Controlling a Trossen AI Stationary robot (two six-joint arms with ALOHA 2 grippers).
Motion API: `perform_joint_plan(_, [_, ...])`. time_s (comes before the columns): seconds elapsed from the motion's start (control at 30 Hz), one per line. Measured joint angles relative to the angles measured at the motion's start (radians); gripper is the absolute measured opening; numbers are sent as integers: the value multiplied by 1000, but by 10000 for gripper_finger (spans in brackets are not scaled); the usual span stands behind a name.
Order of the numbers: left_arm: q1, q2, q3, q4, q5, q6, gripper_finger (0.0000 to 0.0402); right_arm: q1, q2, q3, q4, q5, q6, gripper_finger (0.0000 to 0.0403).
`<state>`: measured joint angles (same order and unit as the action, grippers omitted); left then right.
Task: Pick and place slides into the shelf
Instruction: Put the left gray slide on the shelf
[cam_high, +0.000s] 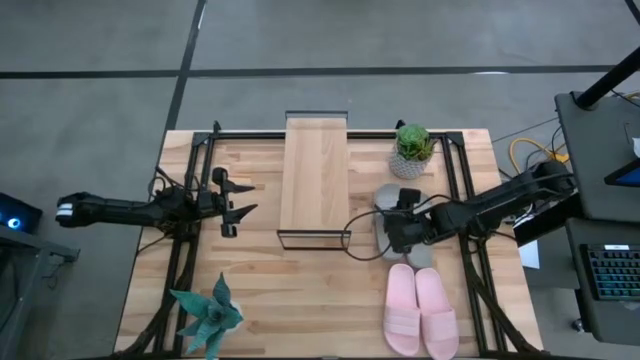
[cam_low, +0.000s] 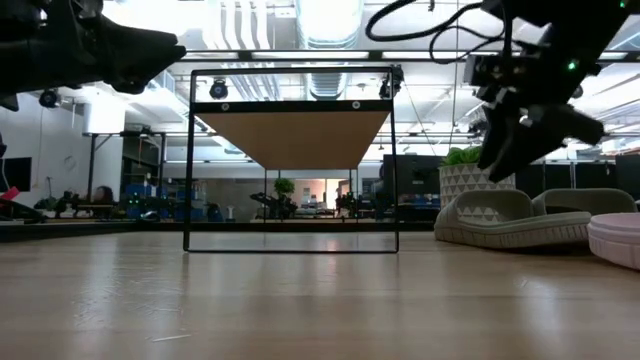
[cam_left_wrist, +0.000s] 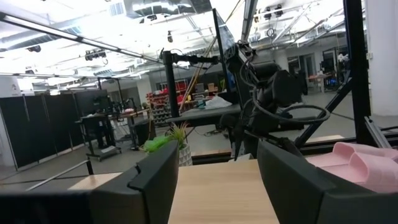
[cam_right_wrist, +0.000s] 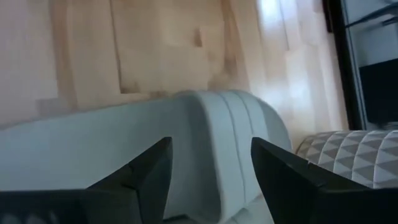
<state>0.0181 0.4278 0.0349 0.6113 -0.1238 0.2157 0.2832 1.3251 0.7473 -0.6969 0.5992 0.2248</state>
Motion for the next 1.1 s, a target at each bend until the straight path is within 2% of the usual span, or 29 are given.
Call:
perform_joint_plan(0.13, [0,4,0,0,0,0,203,0,28,-16,3,80,-13,210])
perform_joint_plan(0.37, [0,4,0,6,0,0,203,-5,88,-38,34,90,-71,210])
perform_joint_plan(0.5, [0,-5,0,12,0,0,203,-13,117,-38,36,142,-45,210])
perform_joint_plan(0.9, [0,-12,2,10,0,1,203,-53,168,-41,64,139,-42,209])
perform_joint_plan(1.1, [0,-12,2,9,0,1,203,-54,166,-41,80,143,-41,179])
